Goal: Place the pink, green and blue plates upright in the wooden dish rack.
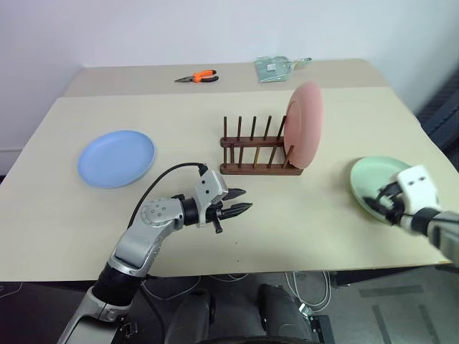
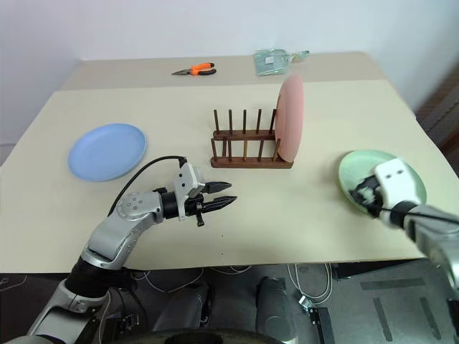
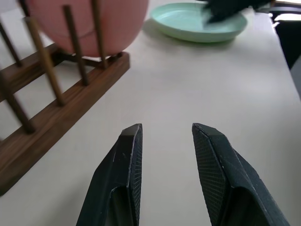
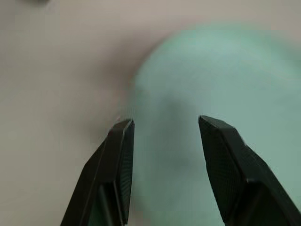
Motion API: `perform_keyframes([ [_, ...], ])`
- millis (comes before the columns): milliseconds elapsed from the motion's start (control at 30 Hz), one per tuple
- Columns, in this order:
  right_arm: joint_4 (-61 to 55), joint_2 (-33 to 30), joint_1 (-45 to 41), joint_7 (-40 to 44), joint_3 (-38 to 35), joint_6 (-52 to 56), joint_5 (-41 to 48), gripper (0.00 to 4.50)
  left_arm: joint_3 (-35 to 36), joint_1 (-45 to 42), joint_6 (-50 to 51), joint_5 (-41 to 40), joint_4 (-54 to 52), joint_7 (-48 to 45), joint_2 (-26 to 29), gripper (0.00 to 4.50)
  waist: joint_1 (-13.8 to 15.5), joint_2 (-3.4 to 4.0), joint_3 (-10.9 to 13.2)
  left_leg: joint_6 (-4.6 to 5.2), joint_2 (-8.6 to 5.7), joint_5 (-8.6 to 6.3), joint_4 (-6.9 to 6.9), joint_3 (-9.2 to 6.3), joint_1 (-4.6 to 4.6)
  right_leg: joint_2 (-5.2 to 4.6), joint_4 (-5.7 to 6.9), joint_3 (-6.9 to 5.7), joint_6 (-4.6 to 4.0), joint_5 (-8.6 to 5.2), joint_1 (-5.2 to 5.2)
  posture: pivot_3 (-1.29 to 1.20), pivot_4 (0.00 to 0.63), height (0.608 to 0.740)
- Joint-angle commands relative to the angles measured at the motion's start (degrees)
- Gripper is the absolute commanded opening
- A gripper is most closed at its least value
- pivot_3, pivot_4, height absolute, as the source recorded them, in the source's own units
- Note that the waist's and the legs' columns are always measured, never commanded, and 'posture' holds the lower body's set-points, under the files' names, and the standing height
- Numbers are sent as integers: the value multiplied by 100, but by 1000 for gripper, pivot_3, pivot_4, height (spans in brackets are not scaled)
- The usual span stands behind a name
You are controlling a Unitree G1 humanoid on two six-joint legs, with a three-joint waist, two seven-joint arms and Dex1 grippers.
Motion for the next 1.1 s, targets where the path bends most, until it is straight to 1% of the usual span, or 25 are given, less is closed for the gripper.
perform_keyframes([
  [33,-147,62,-148,-117,103,-13,-379,2155,-16,-72,-148,9,-30,-50,-8,1666,18,-2,1,0,0,0,2,-1,3,0,0,-1,0,0,0,0,150,740],
  [100,-44,66,-172,-90,240,-3,-570,2155,-26,-66,-159,34,-31,-62,17,1666,40,-5,2,0,-1,0,2,-5,0,-1,-5,-2,1,-1,-1,0,150,740],
  [133,13,71,-193,-95,276,16,-652,1642,-27,-51,-162,48,-41,-63,35,1666,54,-5,2,0,-2,0,1,-8,-4,-1,-7,-2,1,-1,-3,0,150,740],
  [167,71,67,-215,-92,312,5,-738,1354,-27,-43,-166,58,-44,-61,46,1666,68,-5,2,0,-4,0,1,-10,-6,-2,-8,-2,2,-1,-4,0,150,740],
  [267,176,103,-308,-49,289,-148,-905,34,-6,-9,-150,67,-82,-48,69,1666,144,-6,3,1,-6,-1,1,-9,-7,-4,-12,-2,1,0,-4,0,150,740],
  [333,238,114,-414,40,167,-282,-939,34,-12,39,-150,89,-127,-35,97,1666,150,-6,3,1,-6,-1,2,-8,-6,-4,-12,-2,2,-1,-3,0,150,740],
  [433,269,71,-567,158,-29,-311,-923,933,-26,86,-156,111,-159,-24,128,1666,151,-6,3,1,-4,-1,1,-7,-4,-4,-11,-2,2,-1,-3,0,150,740],
  [467,269,27,-579,178,-26,-361,-1002,1345,-31,82,-151,107,-158,-20,126,1666,153,-6,3,1,-5,-1,1,-8,-5,-4,-11,-3,2,-1,-3,0,150,740],
  [500,270,-7,-587,191,-17,-411,-1086,1944,-36,74,-148,104,-152,-17,121,1666,156,-7,3,1,-4,-1,1,-8,-6,-4,-11,-3,2,-1,-3,0,150,740],
  [600,225,-52,-616,265,-66,-456,-1216,3365,-60,49,-156,104,-128,-16,105,1666,159,-7,4,1,-5,-1,1,-8,-6,-4,-12,-3,3,-1,-3,0,150,740],
  [700,72,-44,-664,390,-192,-378,-1169,3365,-68,27,-170,102,-102,-24,96,1666,156,-7,4,1,-5,-1,1,-8,-6,-4,-12,-3,3,-1,-3,0,150,740],
  [833,-34,119,-784,528,-294,-70,-933,3365,-101,23,-199,117,-66,-27,69,1666,152,-8,4,1,-5,-1,1,-8,-5,-4,-11,-3,3,-1,-3,0,150,740],
  [900,25,174,-754,551,-117,-20,-1005,3365,-119,24,-208,123,-57,-27,55,1666,156,-9,4,1,-4,-1,0,-10,-5,-3,-11,-5,3,-1,-3,0,150,740],
  [967,251,349,-804,389,174,-91,-1218,3365,-131,2,-222,122,-32,-20,35,1666,155,-14,3,1,-4,-1,0,-10,-5,-4,-11,-5,2,-1,-3,0,150,740],
  [1067,722,411,-862,230,677,-410,-1749,3365,-143,-27,-246,140,-7,-16,9,1666,157,-13,4,1,-5,-1,1,-8,-5,-6,-13,-5,2,-1,-2,0,150,740],
  [1100,933,438,-928,138,745,-512,-1897,3129,-139,-37,-251,146,2,-14,4,1666,155,-9,3,1,-6,-1,1,-9,-6,-6,-13,-5,2,-1,-3,0,150,740],
])
